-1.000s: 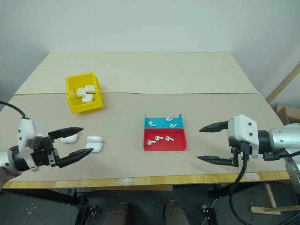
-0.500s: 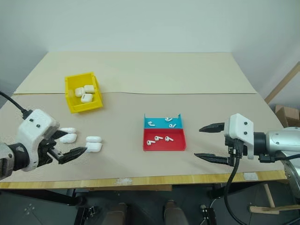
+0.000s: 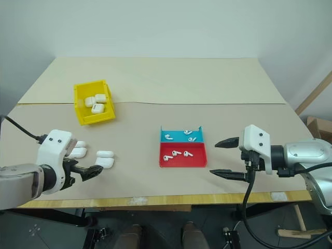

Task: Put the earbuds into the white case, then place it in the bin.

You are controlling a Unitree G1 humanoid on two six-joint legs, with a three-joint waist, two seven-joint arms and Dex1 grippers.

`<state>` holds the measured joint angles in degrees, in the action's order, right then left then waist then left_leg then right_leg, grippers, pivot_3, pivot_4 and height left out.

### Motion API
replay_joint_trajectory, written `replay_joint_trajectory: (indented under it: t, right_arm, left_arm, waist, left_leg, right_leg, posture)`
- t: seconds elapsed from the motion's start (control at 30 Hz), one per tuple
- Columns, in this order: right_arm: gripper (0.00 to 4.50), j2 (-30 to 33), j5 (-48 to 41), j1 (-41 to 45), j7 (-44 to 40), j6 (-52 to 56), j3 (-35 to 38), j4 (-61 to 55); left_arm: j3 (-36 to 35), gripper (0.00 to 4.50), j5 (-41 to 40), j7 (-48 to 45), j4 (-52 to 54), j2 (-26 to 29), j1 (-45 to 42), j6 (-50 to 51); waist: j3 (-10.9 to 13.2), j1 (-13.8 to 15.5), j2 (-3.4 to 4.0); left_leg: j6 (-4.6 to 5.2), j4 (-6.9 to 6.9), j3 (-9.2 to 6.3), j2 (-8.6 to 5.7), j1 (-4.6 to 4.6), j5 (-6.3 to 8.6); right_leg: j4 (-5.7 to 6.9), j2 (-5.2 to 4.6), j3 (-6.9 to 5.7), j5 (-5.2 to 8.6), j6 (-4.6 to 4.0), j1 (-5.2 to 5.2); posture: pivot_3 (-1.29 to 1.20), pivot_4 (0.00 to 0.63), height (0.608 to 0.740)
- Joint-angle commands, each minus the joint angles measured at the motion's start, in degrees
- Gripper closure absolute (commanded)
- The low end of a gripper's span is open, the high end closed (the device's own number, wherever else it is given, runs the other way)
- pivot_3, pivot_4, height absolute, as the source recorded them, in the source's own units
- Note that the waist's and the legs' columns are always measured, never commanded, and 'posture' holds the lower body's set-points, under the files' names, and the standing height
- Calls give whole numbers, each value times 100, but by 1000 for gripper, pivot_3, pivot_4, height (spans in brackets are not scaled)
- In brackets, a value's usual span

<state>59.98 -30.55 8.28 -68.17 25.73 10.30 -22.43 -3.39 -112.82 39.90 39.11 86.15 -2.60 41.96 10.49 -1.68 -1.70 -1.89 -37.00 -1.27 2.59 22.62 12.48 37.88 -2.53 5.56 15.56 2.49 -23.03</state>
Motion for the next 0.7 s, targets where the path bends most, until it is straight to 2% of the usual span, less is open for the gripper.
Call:
replay_joint_trajectory:
  t: [0.03,0.17,0.37,0.7]
  right_arm:
    - [25,58,-121,-67,104,126,265,-300]
    - [25,49,-153,-176,195,252,352,-439]
    - [25,35,-163,-355,241,324,460,-596]
    - [25,11,-146,-415,297,341,455,-611]
  left_arm:
    - [567,0,-18,597,-150,-386,-664,29]
    - [1168,0,-18,1254,-515,-1195,-1583,300]
    - [1362,0,-18,1835,-988,-1961,-2133,755]
    - [1352,0,-18,2185,-1142,-2419,-2140,1086]
  waist:
    - [-1,59,1]
    - [-2,105,-1]
    - [-4,112,-8]
    - [-6,112,-10]
  left_leg:
    - [0,0,1,-2,-2,0]
    - [-2,-1,-1,-3,-1,-1]
    - [-4,-5,-6,-5,6,-2]
    - [-14,-6,-10,-7,3,-9]
  right_leg:
    - [0,-1,1,0,1,1]
    - [-1,-1,1,-1,2,2]
    - [-6,-2,0,-3,6,2]
    - [-3,-3,-1,-4,7,5]
  posture:
    - [0,150,740]
    - [0,150,740]
    - [0,150,740]
    - [0,150,740]
